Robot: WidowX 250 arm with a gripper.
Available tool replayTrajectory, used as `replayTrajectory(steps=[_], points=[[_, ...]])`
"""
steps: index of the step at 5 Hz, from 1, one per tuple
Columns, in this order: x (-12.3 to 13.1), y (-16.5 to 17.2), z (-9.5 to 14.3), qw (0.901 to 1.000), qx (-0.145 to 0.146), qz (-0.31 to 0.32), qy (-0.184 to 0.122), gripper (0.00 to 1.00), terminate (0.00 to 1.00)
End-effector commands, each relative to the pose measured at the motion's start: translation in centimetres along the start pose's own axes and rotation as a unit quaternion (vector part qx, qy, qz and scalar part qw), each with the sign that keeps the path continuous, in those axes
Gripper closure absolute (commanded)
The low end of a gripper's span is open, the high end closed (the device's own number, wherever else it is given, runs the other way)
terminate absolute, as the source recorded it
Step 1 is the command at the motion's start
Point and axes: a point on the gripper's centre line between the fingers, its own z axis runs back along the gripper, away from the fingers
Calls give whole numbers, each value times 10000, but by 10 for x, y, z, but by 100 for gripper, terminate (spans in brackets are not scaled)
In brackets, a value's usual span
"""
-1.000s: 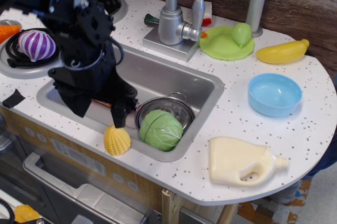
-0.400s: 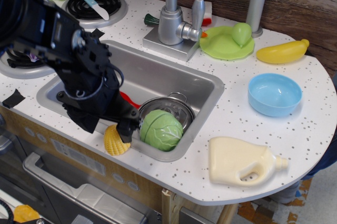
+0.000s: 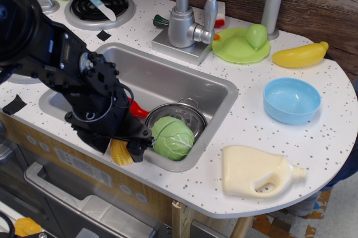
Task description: Put corn into bowl
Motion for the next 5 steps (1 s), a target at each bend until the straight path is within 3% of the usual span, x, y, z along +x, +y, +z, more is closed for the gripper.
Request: replayTrajectory(steps=[1, 2, 3, 4, 5], points=[[3, 1, 1, 9999, 77, 23, -81, 100, 0], [22, -6, 19, 9999, 72, -57, 46, 100, 0], [52, -33, 46, 9998, 187, -38, 109, 100, 0], [76, -75, 72, 9993, 293, 135, 163, 100, 0], [104, -120, 81, 9979, 299, 478, 313, 100, 0]])
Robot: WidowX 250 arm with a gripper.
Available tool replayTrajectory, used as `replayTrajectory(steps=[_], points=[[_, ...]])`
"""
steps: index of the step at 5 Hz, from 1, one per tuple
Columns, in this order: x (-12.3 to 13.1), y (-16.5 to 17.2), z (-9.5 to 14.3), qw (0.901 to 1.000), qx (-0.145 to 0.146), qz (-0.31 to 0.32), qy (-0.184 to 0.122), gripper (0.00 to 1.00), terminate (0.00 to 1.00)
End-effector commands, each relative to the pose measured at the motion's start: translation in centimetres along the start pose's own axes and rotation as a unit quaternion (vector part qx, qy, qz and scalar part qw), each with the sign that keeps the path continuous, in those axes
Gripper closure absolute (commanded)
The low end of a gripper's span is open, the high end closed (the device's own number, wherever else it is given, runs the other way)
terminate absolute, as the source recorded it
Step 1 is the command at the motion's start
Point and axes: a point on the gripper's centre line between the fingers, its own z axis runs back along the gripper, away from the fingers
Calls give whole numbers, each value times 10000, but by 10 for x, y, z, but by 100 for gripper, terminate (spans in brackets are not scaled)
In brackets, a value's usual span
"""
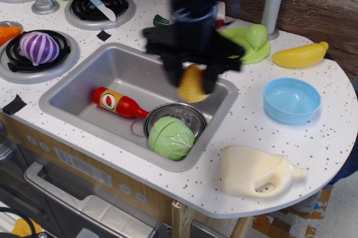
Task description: Put corn into bowl
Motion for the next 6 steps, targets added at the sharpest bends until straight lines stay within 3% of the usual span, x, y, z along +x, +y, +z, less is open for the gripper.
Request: replayTrajectory(steps=[1, 3, 5, 6], points=[[37, -59, 15, 9994, -120, 297, -132, 100, 0], [69, -88, -3, 9985, -306, 232, -388, 100, 0], [78, -93, -24, 9964, -723, 92, -430, 100, 0], [77, -92, -26, 9960, -782, 64, -425, 0, 100]])
